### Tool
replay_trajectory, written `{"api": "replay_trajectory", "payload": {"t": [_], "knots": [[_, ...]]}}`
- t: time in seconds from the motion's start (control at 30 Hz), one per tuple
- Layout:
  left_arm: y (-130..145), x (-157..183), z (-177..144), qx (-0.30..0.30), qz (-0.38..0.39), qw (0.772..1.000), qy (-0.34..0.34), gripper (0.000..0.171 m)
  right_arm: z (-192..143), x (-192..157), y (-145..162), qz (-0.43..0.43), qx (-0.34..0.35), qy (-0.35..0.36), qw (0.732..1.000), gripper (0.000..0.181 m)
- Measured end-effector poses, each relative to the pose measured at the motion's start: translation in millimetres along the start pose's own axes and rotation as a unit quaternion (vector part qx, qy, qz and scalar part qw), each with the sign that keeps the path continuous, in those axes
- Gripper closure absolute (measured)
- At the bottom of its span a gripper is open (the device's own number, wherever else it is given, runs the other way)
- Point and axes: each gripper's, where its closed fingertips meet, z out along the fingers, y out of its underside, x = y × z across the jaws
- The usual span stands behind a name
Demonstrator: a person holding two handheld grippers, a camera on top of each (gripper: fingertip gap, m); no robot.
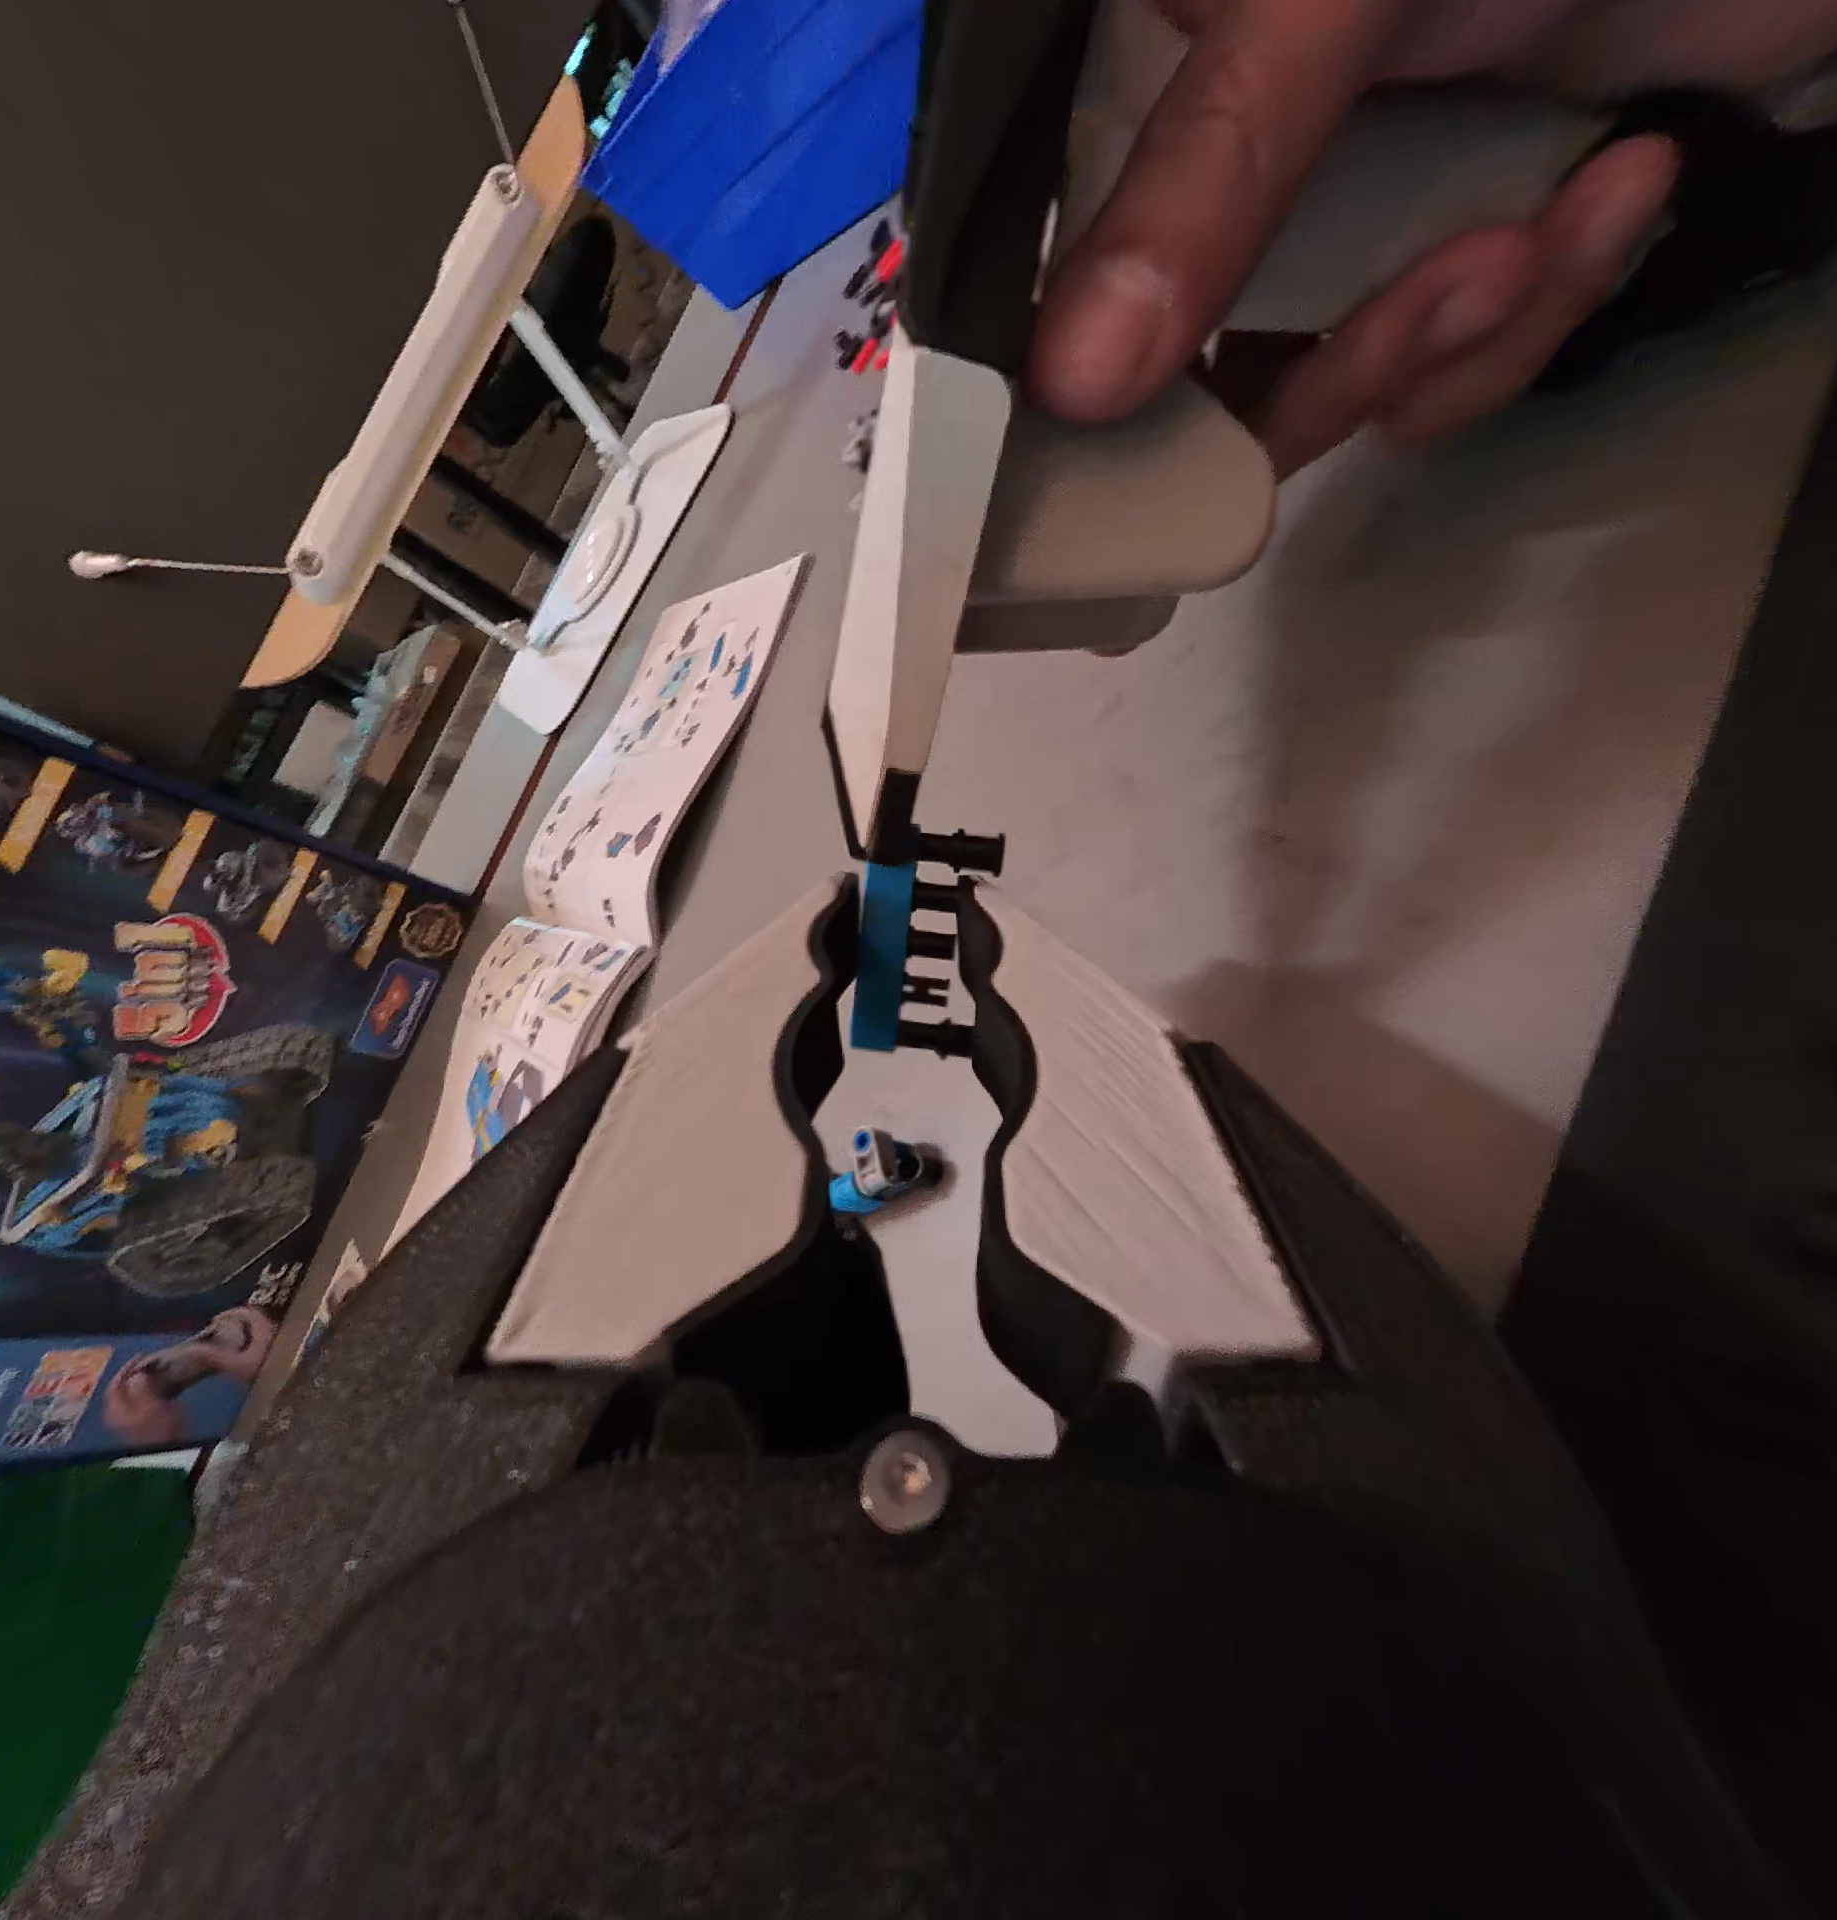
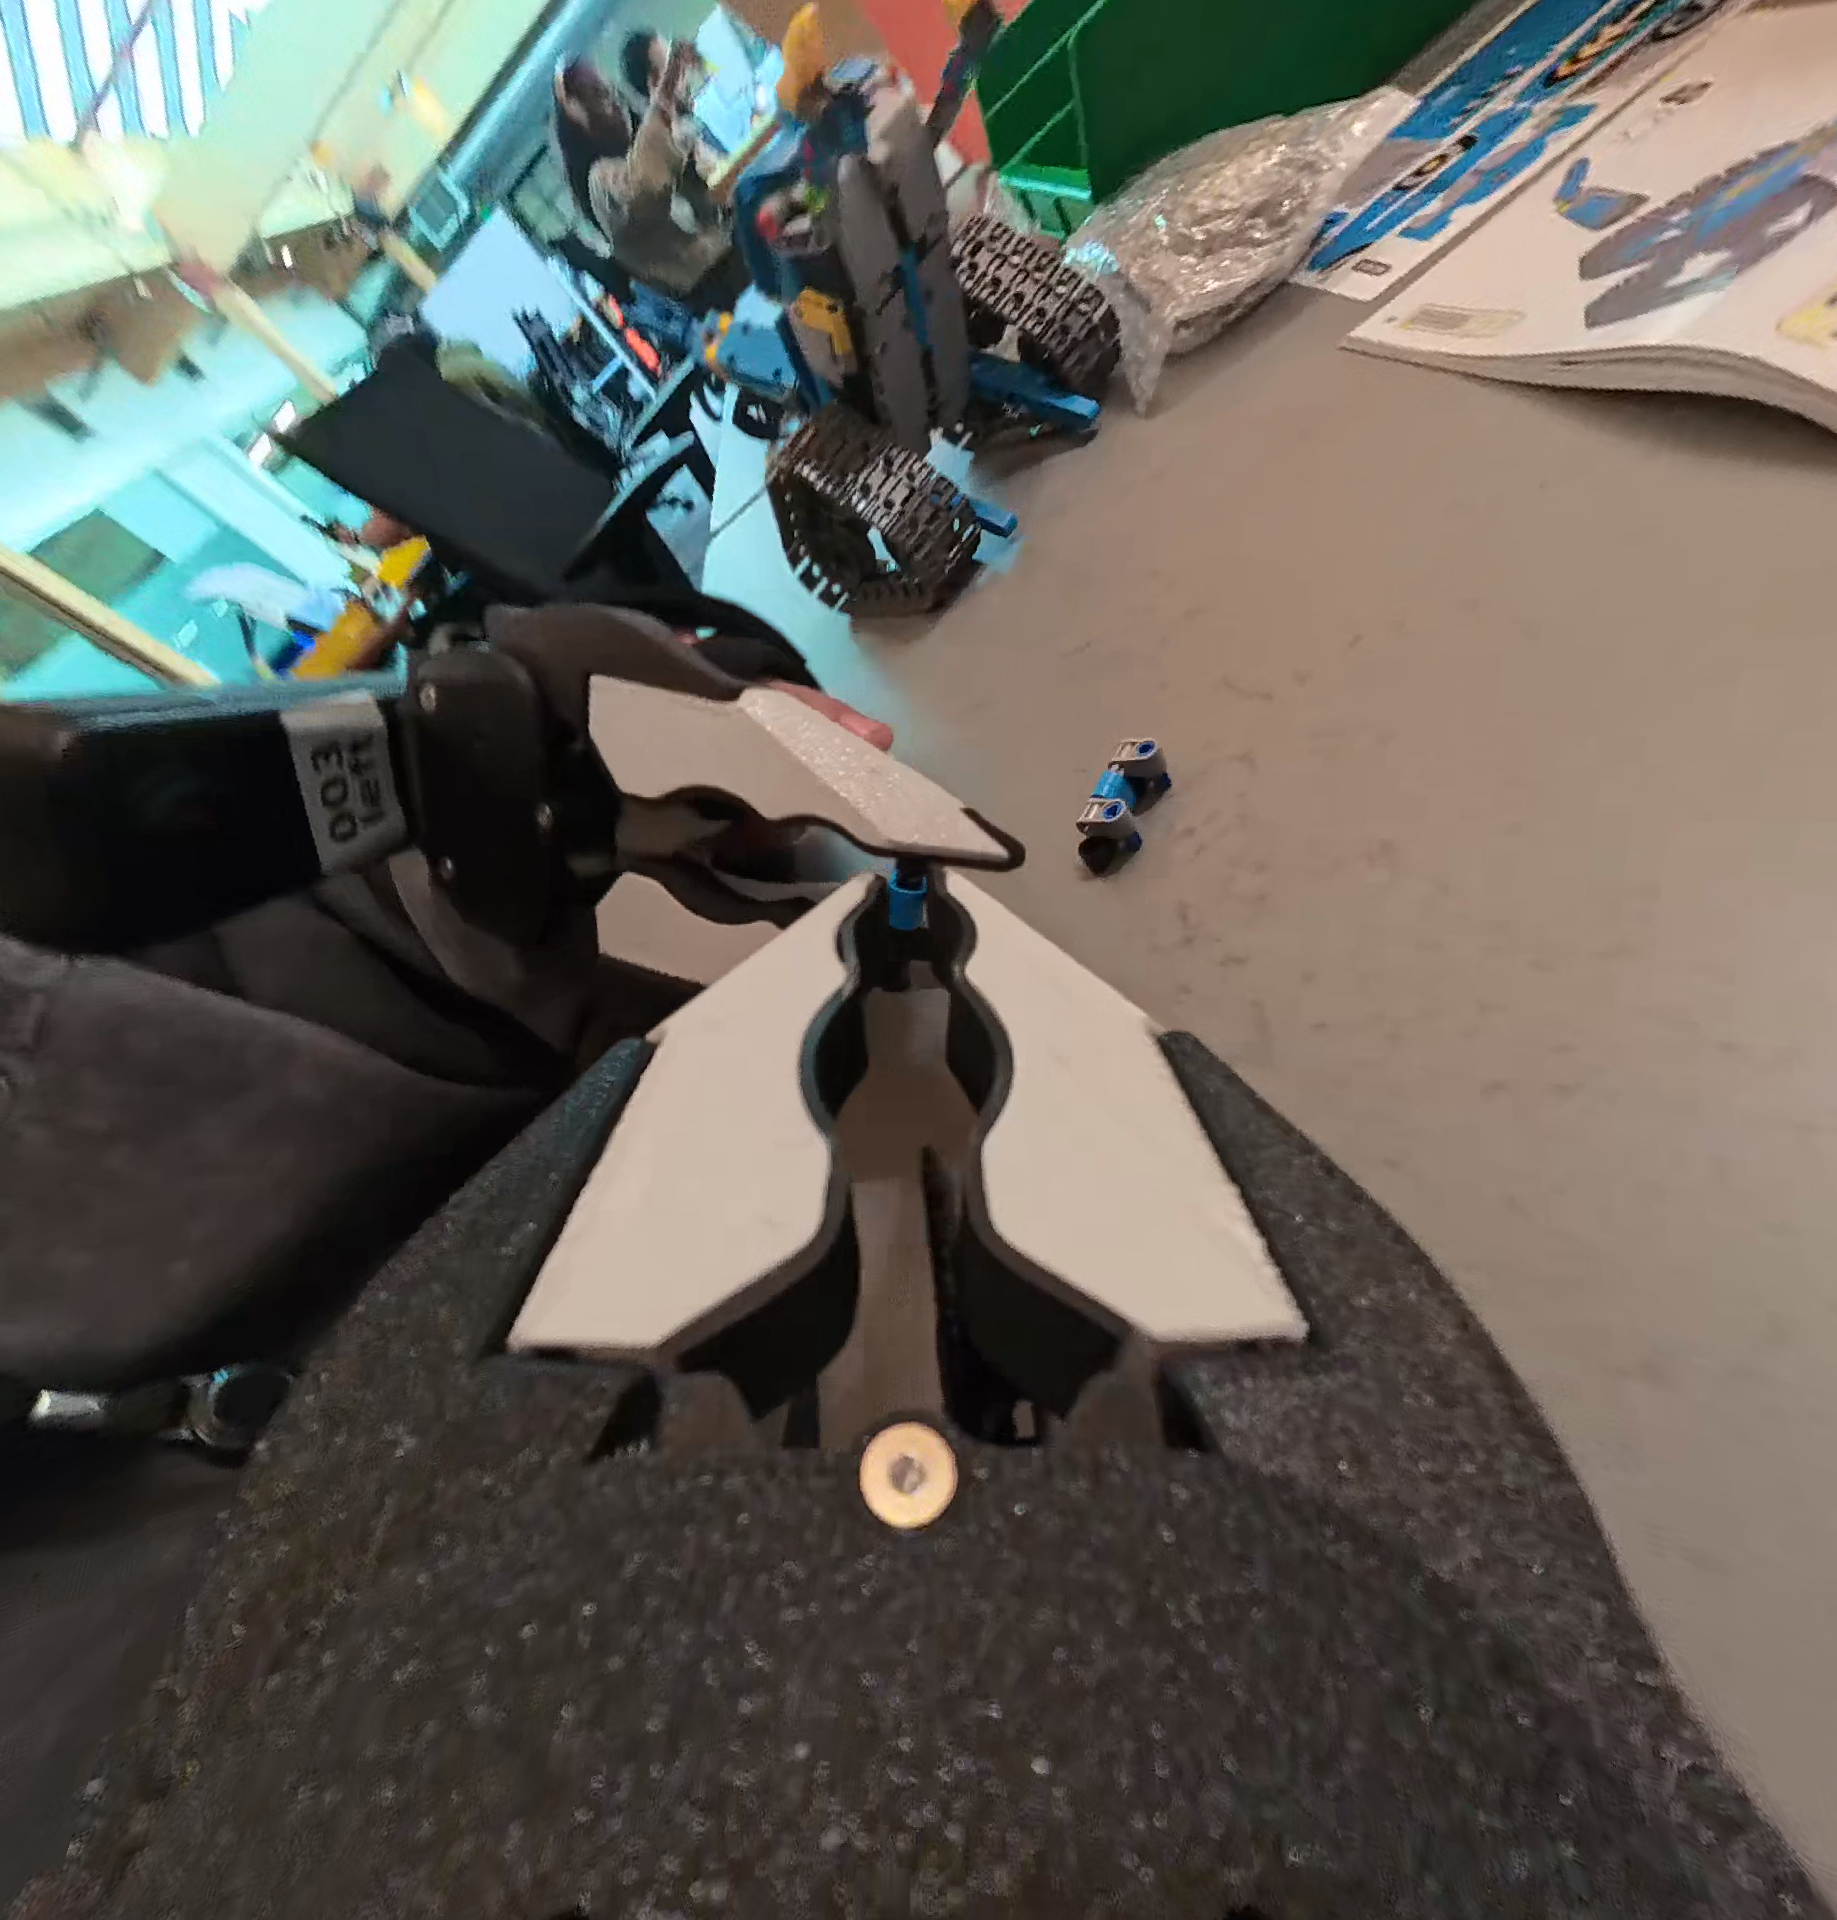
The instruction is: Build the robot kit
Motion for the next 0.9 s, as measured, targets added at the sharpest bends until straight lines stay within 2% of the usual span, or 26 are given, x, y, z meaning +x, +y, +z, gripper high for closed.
{"api": "replay_trajectory", "payload": {"t": [0.1, 0.27, 0.47, 0.63, 0.77, 0.9], "knots": [[5.5, -3.9, 2.9, -0.018, -0.016, 1.0, -0.014, 0.151, 1.2, 6.2, -2.0, 0.02, 0.014, 0.014, 1.0, 0.175], [7.5, -1.0, 5.8, -0.025, -0.043, 0.999, -0.001, 0.141, 5.9, 8.8, -0.1, 0.003, 0.009, 0.039, 0.999, 0.175], [7.1, 0.0, 8.4, -0.034, -0.076, 0.997, 0.002, 0.147, 5.2, 13.8, -2.5, -0.002, 0.016, 0.061, 0.998, 0.175], [1.4, 1.1, 9.4, -0.025, -0.104, 0.994, 0.007, 0.139, 3.7, 14.7, -6.6, 0.0, 0.028, 0.065, 0.998, 0.175], [0.9, -1.3, 9.5, -0.022, -0.127, 0.992, 0.013, 0.145, 4.9, 13.8, -5.7, 0.0, 0.026, 0.064, 0.998, 0.175], [0.7, -1.4, 8.0, -0.023, -0.111, 0.993, 0.013, 0.147, 4.9, 13.6, -6.2, -0.003, 0.028, 0.064, 0.998, 0.175]]}}
